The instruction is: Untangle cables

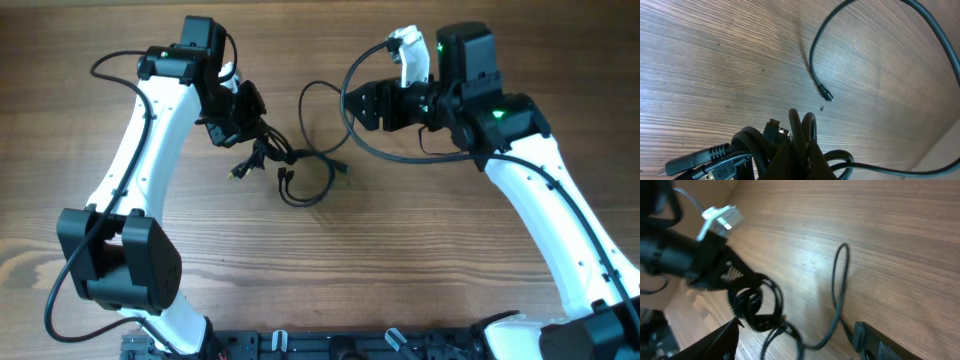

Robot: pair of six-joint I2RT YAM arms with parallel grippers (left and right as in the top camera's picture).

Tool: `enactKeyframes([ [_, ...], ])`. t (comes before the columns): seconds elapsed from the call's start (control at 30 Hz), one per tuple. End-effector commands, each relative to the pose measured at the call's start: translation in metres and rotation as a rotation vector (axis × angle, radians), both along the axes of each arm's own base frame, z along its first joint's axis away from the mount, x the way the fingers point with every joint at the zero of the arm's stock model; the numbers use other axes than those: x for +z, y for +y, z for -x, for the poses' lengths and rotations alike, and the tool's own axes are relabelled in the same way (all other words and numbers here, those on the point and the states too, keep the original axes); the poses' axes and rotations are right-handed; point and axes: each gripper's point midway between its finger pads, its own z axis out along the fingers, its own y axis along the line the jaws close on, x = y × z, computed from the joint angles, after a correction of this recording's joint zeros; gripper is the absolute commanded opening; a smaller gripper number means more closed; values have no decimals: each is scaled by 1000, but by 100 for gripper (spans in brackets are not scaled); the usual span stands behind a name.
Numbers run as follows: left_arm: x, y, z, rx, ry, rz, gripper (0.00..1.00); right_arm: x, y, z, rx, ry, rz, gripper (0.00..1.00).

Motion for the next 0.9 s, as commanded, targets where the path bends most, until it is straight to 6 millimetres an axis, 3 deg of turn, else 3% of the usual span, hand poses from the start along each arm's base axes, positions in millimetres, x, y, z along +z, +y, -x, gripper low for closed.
enactKeyframes([
  [0.0, 4, -6, 2, 41, 29, 49, 4, 20, 34, 30, 201, -107, 8, 69],
  [0.1, 12, -20, 10, 14, 63, 147, 5, 15, 55, 52, 318, -149, 48, 57],
  [0.23, 26, -34, 21, -45, 91, 285, 5, 1, 67, 66, 376, -161, 121, 48],
  [0.47, 38, -37, 23, -40, 106, 389, 4, -20, 85, 82, 510, -140, 122, 45],
  [0.67, 40, -39, 28, -79, 105, 408, 4, -49, 93, 79, 563, -136, 188, 43],
  [0.87, 40, -39, 31, -100, 104, 410, 4, -59, 99, 71, 578, -156, 199, 42],
])
